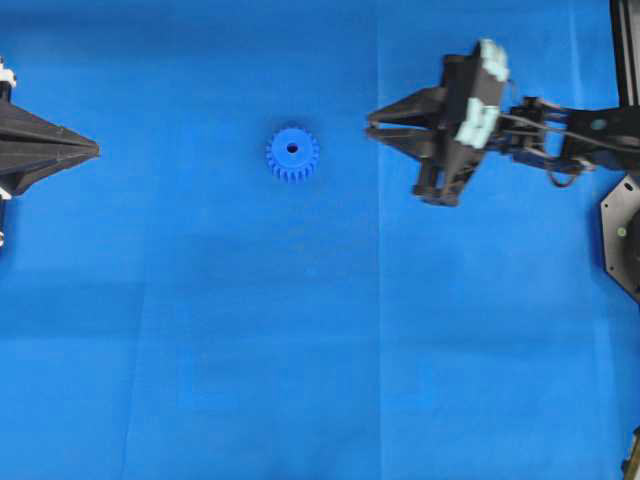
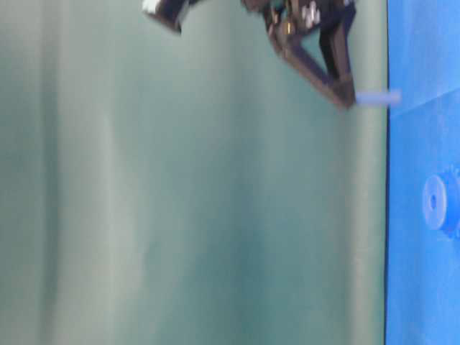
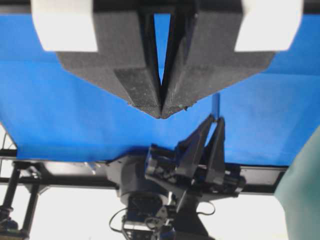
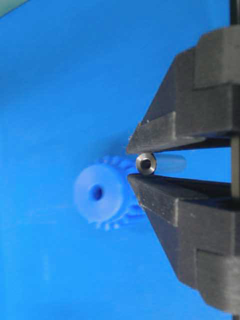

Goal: Insert the shaft placed at a random location into the center hole of the small gear at another random location.
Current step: 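Carry the held shaft left over the blue gear's center hole, then lower the shaft into the gear hole and open the right gripper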

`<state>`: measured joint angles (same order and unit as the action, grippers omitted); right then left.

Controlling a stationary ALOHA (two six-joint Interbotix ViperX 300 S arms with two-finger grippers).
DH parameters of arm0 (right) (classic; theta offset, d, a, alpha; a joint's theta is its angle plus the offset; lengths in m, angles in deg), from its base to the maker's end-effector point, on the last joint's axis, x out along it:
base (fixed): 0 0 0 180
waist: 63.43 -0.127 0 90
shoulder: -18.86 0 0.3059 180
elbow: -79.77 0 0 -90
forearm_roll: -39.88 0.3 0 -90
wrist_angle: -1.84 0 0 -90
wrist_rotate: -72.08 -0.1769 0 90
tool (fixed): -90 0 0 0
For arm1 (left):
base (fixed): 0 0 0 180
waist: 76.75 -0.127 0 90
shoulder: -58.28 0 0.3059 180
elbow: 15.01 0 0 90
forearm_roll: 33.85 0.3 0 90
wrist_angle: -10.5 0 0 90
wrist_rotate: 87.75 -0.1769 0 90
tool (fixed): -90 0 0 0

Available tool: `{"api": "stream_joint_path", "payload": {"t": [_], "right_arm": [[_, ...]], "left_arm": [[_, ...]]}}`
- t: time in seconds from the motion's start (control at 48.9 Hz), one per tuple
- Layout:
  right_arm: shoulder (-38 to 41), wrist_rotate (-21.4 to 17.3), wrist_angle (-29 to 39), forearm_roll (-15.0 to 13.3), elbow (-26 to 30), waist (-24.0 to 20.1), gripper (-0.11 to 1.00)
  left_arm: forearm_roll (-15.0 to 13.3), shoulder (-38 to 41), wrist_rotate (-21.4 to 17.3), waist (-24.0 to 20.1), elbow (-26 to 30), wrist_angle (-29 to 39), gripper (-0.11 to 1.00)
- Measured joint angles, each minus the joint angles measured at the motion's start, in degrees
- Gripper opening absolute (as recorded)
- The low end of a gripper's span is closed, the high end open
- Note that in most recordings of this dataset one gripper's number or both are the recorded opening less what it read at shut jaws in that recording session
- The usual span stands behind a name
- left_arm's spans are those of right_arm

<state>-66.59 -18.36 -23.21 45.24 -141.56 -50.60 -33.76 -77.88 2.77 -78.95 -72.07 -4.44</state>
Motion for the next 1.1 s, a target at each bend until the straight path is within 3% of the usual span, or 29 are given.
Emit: {"api": "stream_joint_path", "payload": {"t": [0.532, 1.104], "right_arm": [[13.18, 0.09, 1.93, -0.09, 14.94, -2.02, 0.03], [15.56, 0.18, 2.02, -0.09, 15.73, -2.11, 0.03]], "left_arm": [[0.0, -0.09, 0.09, 0.0, 0.0, 0.0, 0.0], [0.0, -0.18, 0.09, 0.0, 0.0, 0.0, 0.0]]}}
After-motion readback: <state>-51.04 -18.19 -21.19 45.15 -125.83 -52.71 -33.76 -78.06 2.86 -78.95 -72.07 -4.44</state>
